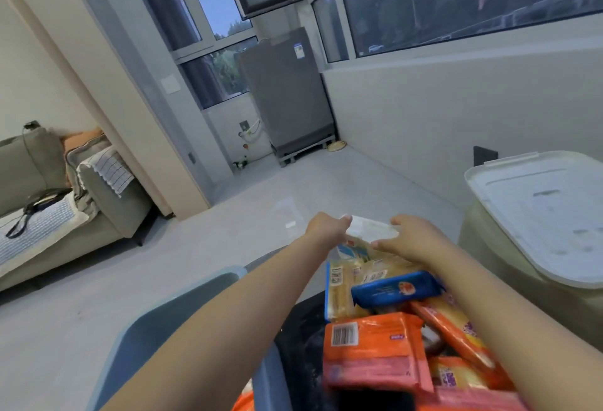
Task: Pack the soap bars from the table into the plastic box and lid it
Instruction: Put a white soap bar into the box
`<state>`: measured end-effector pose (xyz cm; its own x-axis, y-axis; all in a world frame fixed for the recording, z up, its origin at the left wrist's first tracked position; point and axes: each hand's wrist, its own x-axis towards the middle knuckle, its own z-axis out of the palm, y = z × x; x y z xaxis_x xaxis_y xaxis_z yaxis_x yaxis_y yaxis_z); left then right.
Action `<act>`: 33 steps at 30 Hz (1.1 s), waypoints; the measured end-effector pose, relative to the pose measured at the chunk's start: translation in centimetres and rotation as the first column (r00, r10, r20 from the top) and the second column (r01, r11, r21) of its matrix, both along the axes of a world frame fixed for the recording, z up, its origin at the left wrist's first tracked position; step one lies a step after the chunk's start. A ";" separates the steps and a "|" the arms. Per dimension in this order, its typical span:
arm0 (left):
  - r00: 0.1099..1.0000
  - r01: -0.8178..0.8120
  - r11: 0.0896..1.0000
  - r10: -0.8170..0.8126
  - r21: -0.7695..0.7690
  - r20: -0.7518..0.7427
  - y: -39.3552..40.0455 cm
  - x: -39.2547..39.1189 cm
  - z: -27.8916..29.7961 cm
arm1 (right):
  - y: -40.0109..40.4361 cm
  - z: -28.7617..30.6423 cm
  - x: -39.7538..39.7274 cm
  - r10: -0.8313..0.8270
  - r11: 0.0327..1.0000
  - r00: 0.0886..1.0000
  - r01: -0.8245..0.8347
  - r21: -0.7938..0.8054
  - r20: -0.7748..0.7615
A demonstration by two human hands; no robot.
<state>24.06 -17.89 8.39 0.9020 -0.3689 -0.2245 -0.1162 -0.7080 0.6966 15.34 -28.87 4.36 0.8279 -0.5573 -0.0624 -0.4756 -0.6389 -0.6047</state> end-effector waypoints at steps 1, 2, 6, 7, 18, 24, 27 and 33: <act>1.000 0.009 0.999 -0.008 0.034 -0.012 -0.4 0.6 -0.3 | -0.4 -0.3 0.1 -0.004 1.000 1.000 0.004 0.024 -0.031; 0.999 0.022 0.998 -0.020 0.067 -0.029 -0.8 1.2 -0.6 | -0.7 -0.5 0.2 -0.008 0.999 0.998 0.011 0.051 -0.055; 0.997 0.035 0.996 -0.029 0.079 -0.069 -1.9 2.5 -2.2 | -1.6 -0.9 0.3 0.020 0.994 0.997 -0.011 0.110 -0.079; 0.998 0.028 0.998 -0.025 0.064 -0.055 -2.1 2.8 -2.6 | -1.7 -0.9 0.3 0.023 0.993 0.998 -0.016 0.115 -0.063; 0.995 -0.097 0.950 0.104 -0.296 0.009 -1.3 3.0 -1.3 | -1.9 0.2 -0.4 0.067 0.977 0.984 -0.099 0.189 0.166; 0.989 -0.103 0.882 0.141 -0.459 0.050 -1.1 2.3 1.0 | -1.5 1.3 -0.7 0.034 0.961 0.953 -0.114 0.251 0.301; 0.987 -0.102 0.852 0.149 -0.513 0.051 -0.4 2.0 1.6 | -1.1 1.9 -0.7 0.029 0.974 0.944 -0.100 0.202 0.329; 0.991 -0.130 0.747 0.098 -0.652 -0.086 1.0 0.9 3.6 | 0.0 3.6 -0.9 0.037 0.980 0.917 -0.111 0.164 0.397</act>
